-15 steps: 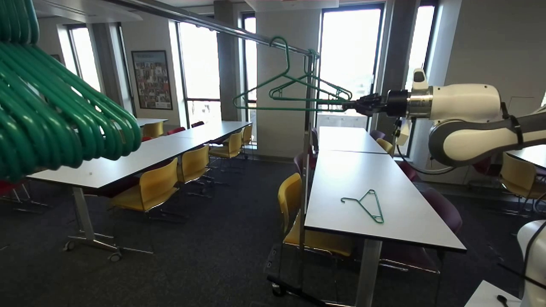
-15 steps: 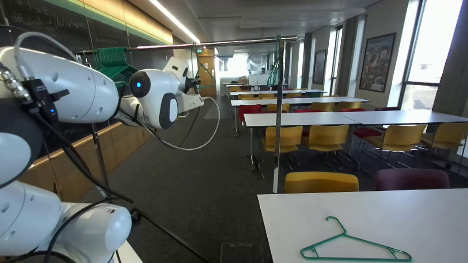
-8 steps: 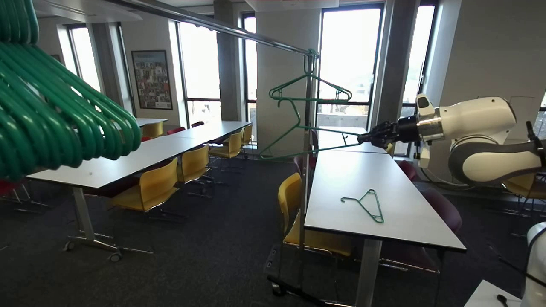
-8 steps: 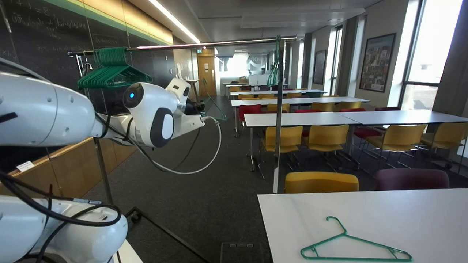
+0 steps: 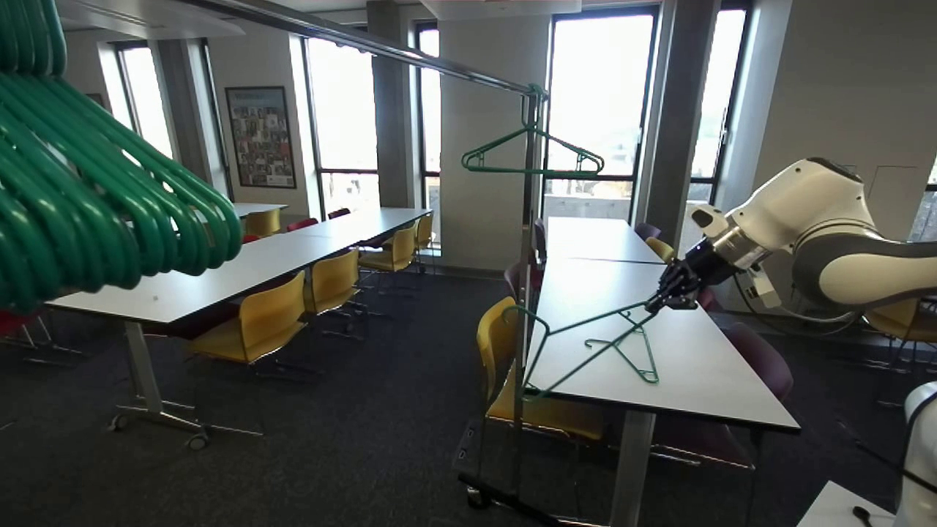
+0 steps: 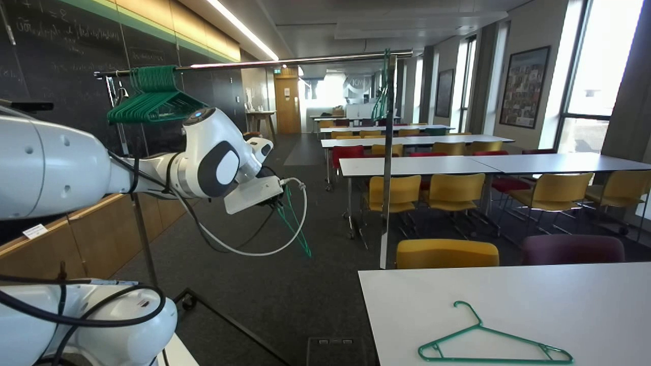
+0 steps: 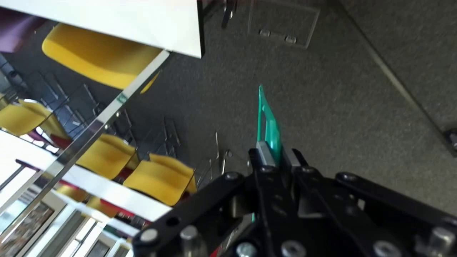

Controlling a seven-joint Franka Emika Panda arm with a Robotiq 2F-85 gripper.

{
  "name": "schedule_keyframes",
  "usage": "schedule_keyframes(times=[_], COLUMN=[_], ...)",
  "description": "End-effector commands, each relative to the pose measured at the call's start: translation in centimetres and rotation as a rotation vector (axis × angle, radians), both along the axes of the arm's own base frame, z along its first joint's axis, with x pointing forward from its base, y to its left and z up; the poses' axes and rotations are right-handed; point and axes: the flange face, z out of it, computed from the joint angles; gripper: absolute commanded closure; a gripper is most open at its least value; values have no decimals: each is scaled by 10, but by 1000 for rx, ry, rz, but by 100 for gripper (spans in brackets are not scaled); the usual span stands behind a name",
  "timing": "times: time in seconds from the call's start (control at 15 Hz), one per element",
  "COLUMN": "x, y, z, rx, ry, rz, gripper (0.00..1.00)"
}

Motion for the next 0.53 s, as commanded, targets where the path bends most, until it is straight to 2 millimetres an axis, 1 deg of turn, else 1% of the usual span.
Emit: schedule_keyframes(times=[0.0, 0.2, 0.47], x=[-13, -8, 3], y=[-23, -43, -64], z=[-2, 5, 26], rx=[-166, -327, -520], ry=[123, 195, 226], rz=[-10, -33, -39], gripper=[98, 98, 98])
